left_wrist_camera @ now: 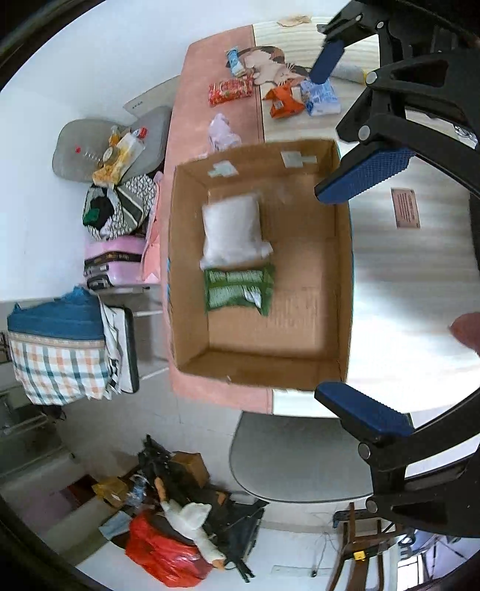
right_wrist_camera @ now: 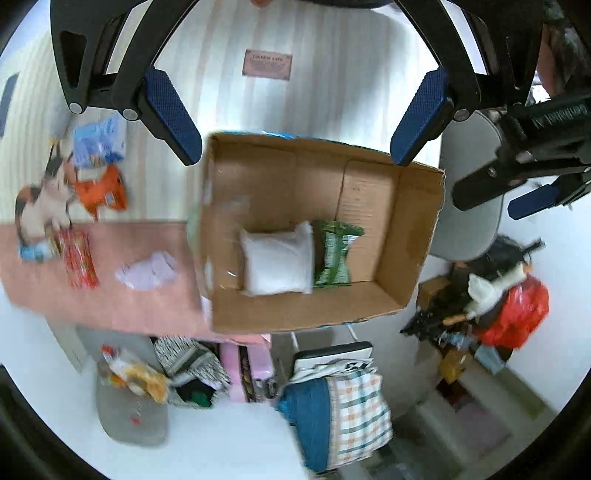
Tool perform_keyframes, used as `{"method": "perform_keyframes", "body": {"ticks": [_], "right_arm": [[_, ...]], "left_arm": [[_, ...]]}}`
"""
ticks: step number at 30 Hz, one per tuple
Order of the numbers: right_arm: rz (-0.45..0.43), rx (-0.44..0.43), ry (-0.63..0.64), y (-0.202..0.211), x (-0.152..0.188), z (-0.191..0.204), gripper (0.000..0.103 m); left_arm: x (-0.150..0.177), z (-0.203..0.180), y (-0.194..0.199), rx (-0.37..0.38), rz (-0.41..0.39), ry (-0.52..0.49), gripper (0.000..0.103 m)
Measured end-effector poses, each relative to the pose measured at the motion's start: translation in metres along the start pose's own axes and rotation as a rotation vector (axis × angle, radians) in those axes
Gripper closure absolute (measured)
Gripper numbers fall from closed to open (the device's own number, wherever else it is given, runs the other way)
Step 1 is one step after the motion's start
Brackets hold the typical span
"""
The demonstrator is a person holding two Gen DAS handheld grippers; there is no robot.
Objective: Organize soft objects
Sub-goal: 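Grasp the lilac sock with the left tool while the right tool grasps the blue wipes pack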
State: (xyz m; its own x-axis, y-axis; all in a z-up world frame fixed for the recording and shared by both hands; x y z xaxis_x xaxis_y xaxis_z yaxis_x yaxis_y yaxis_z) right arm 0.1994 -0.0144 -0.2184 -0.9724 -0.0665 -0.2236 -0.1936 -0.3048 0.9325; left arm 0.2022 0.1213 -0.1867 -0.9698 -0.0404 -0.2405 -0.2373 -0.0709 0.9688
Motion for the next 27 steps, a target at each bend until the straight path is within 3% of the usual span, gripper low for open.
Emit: {"method": "perform_keyframes", "body": {"ticks": [4,7,10,12,15,19,27], "right_arm": [[0.016,0.056,-0.173,0.012,0.012,-0.084,0.000],[0.053,0.073,-0.402,0.005,0.028,-0.165,0.000],[0.089,0.032,-0.660,-0.022,0.049,-0.240,0.000],[0.098,-0.002,-0.814,-0.048,0.065,-0.281,0.000],[0.140,-0.068,-0.985,-0.082,0.083,-0.313,0.000],[0.153,-0.123,-1.127,-0.108,0.092,-0.335,0.001],[0.178,-0.104,-1.188,-0.124,0.090,-0.358,0.009]], "left_arm": [[-0.016,-0.070,0.001,-0.059,-0.034,-0.168,0.004],[-0.038,-0.133,-0.013,-0.101,-0.042,-0.327,0.004],[-0.068,-0.195,-0.048,-0.136,0.004,-0.504,0.004],[-0.087,-0.231,-0.078,-0.205,0.032,-0.605,0.004],[-0.108,-0.273,-0.126,-0.258,0.101,-0.729,0.004],[-0.124,-0.311,-0.182,-0.274,0.210,-0.810,0.004],[-0.125,-0.350,-0.260,-0.307,0.384,-0.943,0.004]]}}
Point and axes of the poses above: each gripper's, at about its wrist camera, not at the fingertips, and y roughly against the way its jaws point, z to its left, x to its underside, the point moved 3 cm from there along -y, roughly the way its jaws point, and after that the axes turned 3 degrees about z, right-handed, at the moved point
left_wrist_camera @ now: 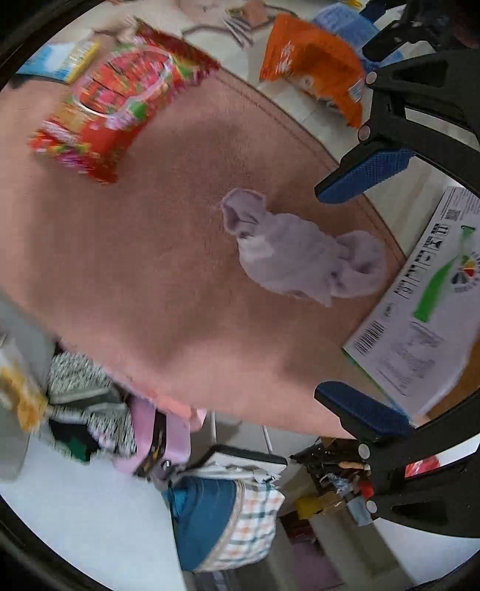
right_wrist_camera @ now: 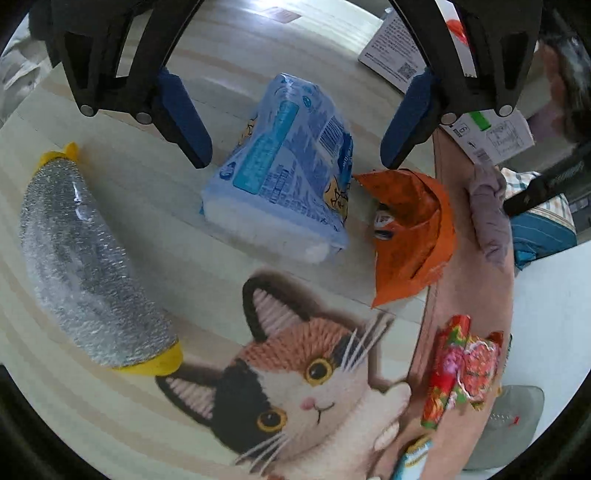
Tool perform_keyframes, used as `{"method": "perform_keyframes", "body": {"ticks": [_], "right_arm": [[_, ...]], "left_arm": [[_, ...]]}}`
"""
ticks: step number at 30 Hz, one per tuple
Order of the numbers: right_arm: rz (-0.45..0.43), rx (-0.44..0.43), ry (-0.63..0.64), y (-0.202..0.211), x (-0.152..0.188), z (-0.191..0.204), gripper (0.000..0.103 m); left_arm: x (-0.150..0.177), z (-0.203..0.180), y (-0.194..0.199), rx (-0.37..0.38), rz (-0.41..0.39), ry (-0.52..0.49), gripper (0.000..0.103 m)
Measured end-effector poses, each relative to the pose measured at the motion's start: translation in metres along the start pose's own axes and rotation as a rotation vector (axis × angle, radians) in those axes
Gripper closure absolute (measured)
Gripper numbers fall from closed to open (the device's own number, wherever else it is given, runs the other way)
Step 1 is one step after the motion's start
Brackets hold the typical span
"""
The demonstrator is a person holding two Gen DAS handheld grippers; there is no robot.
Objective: Organize soft objects
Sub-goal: 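Grasp the lilac sock with the left tool while the right tool grasps the blue wipes pack, then lower the sock and wipes pack into the box and release both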
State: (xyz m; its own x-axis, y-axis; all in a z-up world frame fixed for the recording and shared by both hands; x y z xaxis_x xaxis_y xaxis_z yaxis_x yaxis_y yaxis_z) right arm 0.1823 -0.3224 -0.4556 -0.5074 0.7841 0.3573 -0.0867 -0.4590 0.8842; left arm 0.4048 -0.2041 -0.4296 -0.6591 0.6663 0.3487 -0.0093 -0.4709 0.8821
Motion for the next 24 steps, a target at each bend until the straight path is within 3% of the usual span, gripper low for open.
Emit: {"method": "perform_keyframes", "body": {"ticks": [5,8,9,10,11,14,21,24], "right_arm": [[0.019,0.042,0.011,-0.008,-0.003,0.007,0.009],[0.000,0.112,0.023,-0.012,0.002,0.012,0.016],[-0.009,0.147,0.027,-0.012,0.004,0.015,0.020],[-0.020,0.185,0.034,-0.013,0.006,0.018,0.030],[-0.035,0.220,0.046,-0.012,0.008,0.021,0.042],[-0.054,0.234,0.101,-0.011,0.015,0.029,0.060],[-0.052,0.185,0.191,0.005,0.034,0.022,0.070],[-0.048,0.146,0.244,0.022,0.051,0.020,0.071]], "left_arm": [[-0.009,-0.005,-0.028,0.020,0.063,-0.021,0.005],[-0.004,-0.008,-0.034,0.056,0.070,-0.007,0.041],[-0.001,-0.008,-0.032,0.077,0.069,0.007,0.060],[0.002,-0.008,-0.032,0.087,0.079,0.021,0.064],[0.005,-0.008,-0.031,0.075,0.070,0.040,0.064],[0.017,-0.009,-0.027,0.075,0.027,0.075,0.065],[0.062,0.001,0.005,0.246,-0.061,0.211,0.066],[0.096,0.014,0.034,0.369,-0.132,0.301,0.066]]}}
Point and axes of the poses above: each gripper's, at about its wrist camera, not at the fingertips, and y roughly against the way its jaws point, z to its left, x to its underside, the point moved 3 cm from there along -y, roughly the way its jaws point, and after that the axes turned 3 degrees about z, right-handed, at the moved point
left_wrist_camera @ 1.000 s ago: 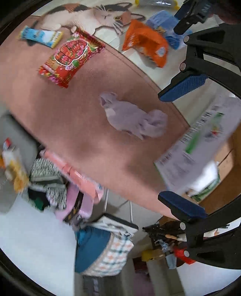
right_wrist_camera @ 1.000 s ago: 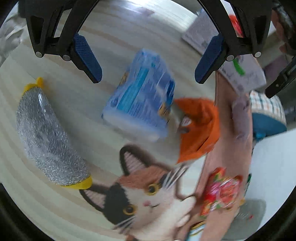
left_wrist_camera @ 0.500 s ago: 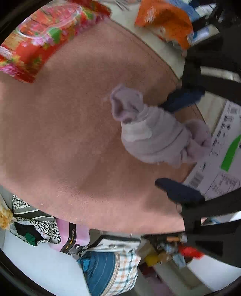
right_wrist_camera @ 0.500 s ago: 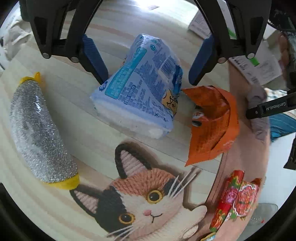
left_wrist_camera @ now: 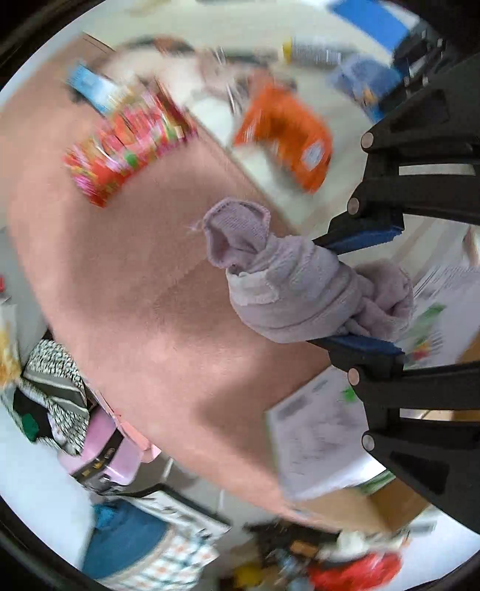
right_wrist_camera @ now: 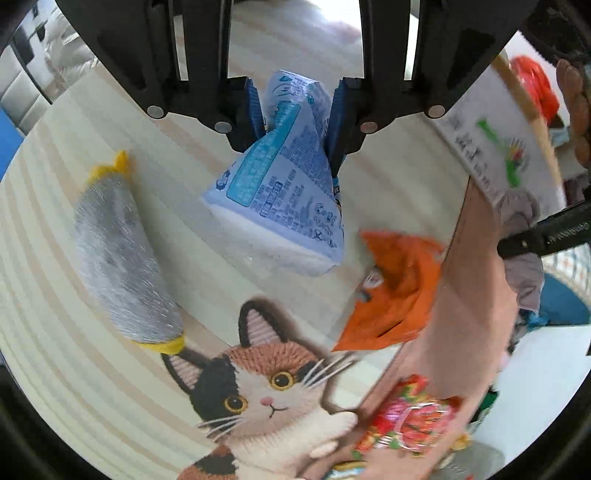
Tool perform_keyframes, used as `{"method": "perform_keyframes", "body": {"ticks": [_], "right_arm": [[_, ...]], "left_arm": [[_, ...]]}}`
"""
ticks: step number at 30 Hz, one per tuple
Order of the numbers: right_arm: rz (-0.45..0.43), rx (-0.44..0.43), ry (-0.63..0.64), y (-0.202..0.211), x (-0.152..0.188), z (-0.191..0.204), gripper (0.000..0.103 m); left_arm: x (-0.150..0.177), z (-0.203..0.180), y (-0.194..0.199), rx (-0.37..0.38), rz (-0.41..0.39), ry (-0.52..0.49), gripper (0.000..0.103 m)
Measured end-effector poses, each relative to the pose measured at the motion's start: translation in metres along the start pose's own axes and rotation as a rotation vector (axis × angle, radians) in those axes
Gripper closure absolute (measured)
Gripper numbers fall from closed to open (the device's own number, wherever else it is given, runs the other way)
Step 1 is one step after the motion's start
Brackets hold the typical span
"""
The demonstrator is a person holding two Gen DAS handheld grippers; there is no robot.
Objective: Organize soft objects
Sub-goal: 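Lower the sock and wipes pack into the box and release both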
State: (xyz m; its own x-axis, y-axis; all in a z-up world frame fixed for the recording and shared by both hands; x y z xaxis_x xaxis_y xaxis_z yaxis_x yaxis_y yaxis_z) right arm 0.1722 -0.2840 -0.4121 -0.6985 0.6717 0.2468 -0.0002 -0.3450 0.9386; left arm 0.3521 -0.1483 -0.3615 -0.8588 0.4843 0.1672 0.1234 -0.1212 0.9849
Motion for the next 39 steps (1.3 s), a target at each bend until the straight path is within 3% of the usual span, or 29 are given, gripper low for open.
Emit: {"method": "perform_keyframes", "body": {"ticks": [6,11,14,18,25,34,39], "right_arm": [[-0.053,-0.074,0.137,0.056,0.030,0.025,0.071],[-0.046,-0.118,0.390,0.088,0.068,0.101,0.071],[-0.007,-0.118,0.561,0.087,0.096,0.156,0.071],[0.020,-0.059,0.727,0.064,0.131,0.224,0.071],[0.117,0.074,0.856,-0.005,0.161,0.305,0.071],[0.168,0.200,0.889,-0.066,0.155,0.327,0.070],[0.191,0.250,0.902,-0.083,0.153,0.328,0.070]], "left_arm": [[0.081,0.035,0.067,0.165,-0.142,0.180,0.066],[0.165,0.085,0.083,0.278,-0.160,0.348,0.066],[0.211,0.128,0.079,0.282,-0.163,0.468,0.066],[0.247,0.186,0.060,0.254,-0.146,0.584,0.066],[0.249,0.262,0.009,0.236,-0.090,0.704,0.066],[0.210,0.304,-0.033,0.234,-0.012,0.736,0.066],[0.196,0.308,-0.047,0.181,0.015,0.702,0.066]]}}
Point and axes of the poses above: each gripper's, at about its wrist camera, not at the fingertips, and y roughly against the way its jaws point, z to its left, x to its underside, the point moved 3 cm from there along -y, roughly the way its jaws point, and after that the axes turned 3 degrees about z, right-handed, at the moved point
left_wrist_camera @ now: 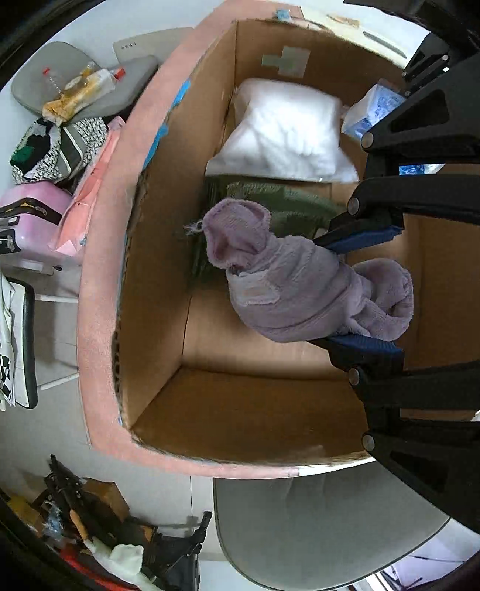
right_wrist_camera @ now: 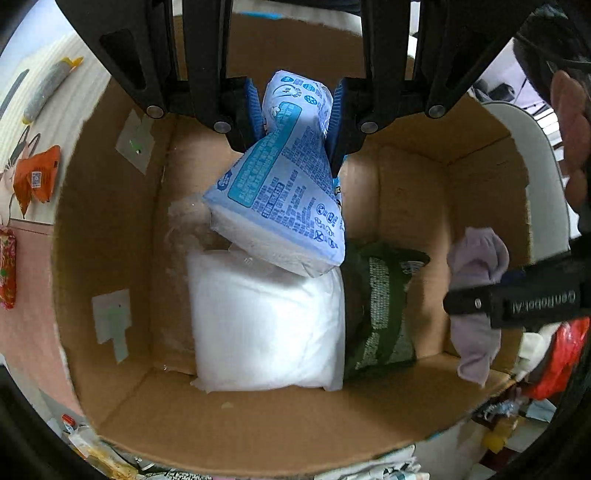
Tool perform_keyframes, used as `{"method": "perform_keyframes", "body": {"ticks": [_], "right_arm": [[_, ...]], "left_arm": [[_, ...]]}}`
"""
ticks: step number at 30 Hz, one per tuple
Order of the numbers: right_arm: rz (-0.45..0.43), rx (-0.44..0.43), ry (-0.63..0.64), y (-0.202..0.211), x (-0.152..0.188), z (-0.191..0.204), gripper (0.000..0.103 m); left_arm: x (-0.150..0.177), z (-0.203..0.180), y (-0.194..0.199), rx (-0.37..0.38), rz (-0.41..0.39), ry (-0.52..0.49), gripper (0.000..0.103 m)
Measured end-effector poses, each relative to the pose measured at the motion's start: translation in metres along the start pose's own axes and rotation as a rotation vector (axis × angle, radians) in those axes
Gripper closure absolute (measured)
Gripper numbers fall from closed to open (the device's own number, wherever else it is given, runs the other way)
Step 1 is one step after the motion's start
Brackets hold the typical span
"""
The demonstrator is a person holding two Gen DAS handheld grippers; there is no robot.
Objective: Organize soft objects
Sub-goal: 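Lower the sock and wipes pack into the box and release both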
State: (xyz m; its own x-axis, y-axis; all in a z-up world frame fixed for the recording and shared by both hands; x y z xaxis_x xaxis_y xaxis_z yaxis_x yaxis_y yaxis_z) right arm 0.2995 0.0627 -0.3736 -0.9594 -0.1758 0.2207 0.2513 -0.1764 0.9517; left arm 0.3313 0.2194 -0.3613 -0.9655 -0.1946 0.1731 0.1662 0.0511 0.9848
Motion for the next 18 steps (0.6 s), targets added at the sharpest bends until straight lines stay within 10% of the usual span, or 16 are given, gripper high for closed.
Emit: {"method": "perform_keyframes", "body": {"ticks": [10,12,16,18], "right_arm": [[0.038,0.039,0.002,-0.024,0.000,-0.002,0.067],[0.038,0.043,0.000,-0.026,0.001,-0.003,0.057],[0.056,0.076,-0.001,-0.039,-0.006,-0.002,0.000],[0.030,0.096,0.001,-0.032,-0.003,-0.002,0.000]], "left_arm": [[-0.009,0.010,-0.008,0.001,-0.011,0.018,0.064],[-0.009,0.010,-0.004,0.021,-0.012,0.015,0.062],[-0.011,0.009,0.008,0.051,-0.031,0.010,0.034],[-0.011,0.009,0.018,0.043,-0.060,0.004,0.018]]}}
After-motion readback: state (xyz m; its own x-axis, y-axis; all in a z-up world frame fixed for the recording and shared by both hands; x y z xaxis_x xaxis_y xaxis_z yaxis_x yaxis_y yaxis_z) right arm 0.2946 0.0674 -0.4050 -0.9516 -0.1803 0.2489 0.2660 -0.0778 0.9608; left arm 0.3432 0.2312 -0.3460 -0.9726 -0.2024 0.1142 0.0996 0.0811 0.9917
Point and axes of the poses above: each gripper's, at about its wrist camera, not at the fingertips, and y roughly against the way its jaws point, z to its left, x to its underside, the point moved 3 cm from there along -y, roughly the way its jaws point, and after that the axes turned 3 degrees about z, right-handed, at the moved point
